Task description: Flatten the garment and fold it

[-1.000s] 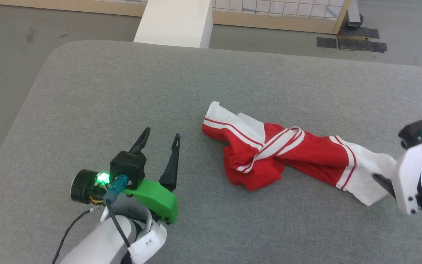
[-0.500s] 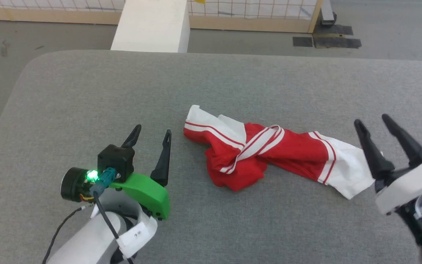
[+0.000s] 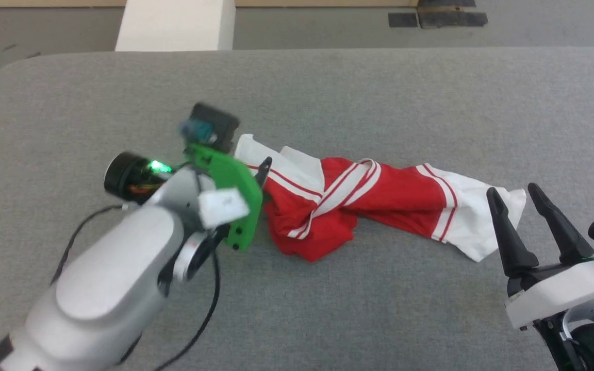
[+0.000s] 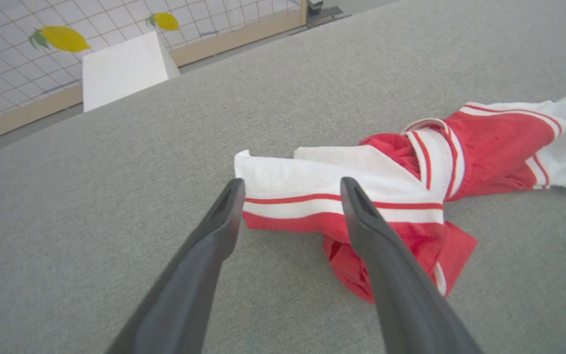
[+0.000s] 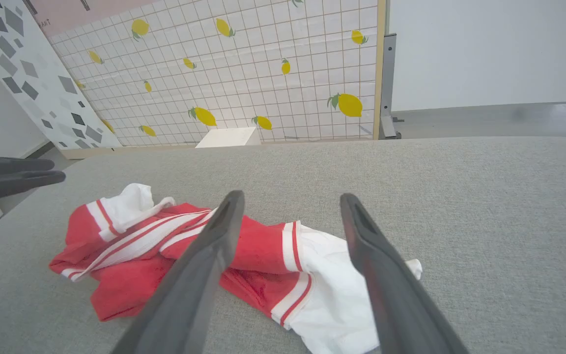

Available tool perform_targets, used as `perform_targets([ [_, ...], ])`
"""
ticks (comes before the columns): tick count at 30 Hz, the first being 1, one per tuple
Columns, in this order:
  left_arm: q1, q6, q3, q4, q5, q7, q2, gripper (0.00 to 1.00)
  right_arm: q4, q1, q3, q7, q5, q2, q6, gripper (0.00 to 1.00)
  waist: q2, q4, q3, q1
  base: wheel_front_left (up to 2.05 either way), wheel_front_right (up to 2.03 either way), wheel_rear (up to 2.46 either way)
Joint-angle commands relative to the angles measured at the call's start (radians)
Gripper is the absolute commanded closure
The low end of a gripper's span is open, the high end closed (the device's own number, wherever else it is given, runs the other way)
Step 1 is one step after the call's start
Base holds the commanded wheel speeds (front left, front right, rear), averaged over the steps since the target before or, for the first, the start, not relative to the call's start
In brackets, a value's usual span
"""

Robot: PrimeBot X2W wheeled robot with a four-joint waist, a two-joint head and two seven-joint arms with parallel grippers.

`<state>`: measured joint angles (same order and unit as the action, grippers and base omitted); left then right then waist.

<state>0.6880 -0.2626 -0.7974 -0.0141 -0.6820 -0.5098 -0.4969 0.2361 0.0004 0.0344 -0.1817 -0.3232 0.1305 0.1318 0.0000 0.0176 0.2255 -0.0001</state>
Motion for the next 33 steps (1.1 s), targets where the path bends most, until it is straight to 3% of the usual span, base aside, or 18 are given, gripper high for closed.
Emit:
perform_targets([
  [1, 0.043, 0.010, -0.013, 0.017, -0.013, -0.058, 0.007, 0.00, 0.012, 0.005, -0.004, -0.002, 0.005, -0.007, -0.001, 0.00, 0.0000, -0.030, 0.032, 0.0001, 0.00, 0.00, 0.00],
  [6, 0.200, 0.036, -0.057, 0.105, -0.003, -0.261, 0.014, 0.00, 0.022, -0.007, -0.027, 0.000, 0.006, -0.014, -0.001, 0.00, 0.0000, -0.071, 0.071, 0.0001, 0.00, 0.00, 0.00],
  [14, 0.290, 0.080, -0.066, 0.246, -0.063, -0.401, 0.046, 0.00, 0.002, -0.010, -0.051, 0.027, 0.010, -0.032, -0.001, 0.00, 0.0000, -0.115, 0.116, 0.0001, 0.00, 0.00, 0.00],
  [20, 0.329, 0.096, -0.088, 0.332, -0.041, -0.440, 0.023, 0.00, -0.007, -0.018, -0.085, 0.039, 0.005, -0.039, -0.001, 0.00, 0.0000, -0.137, 0.149, 0.0001, 0.00, 0.00, 0.00],
  [31, 0.322, 0.126, -0.102, 0.401, -0.042, -0.418, 0.017, 0.00, -0.014, -0.026, -0.112, 0.057, -0.007, -0.044, -0.001, 0.00, 0.0000, -0.141, 0.201, 0.0001, 0.00, 0.00, 0.00],
  [33, 0.316, 0.134, -0.106, 0.406, -0.048, -0.418, 0.020, 1.00, -0.016, -0.025, -0.113, 0.057, -0.007, -0.044, -0.001, 0.00, 0.0000, -0.138, 0.204, 0.0001, 0.00, 0.00, 0.00],
])
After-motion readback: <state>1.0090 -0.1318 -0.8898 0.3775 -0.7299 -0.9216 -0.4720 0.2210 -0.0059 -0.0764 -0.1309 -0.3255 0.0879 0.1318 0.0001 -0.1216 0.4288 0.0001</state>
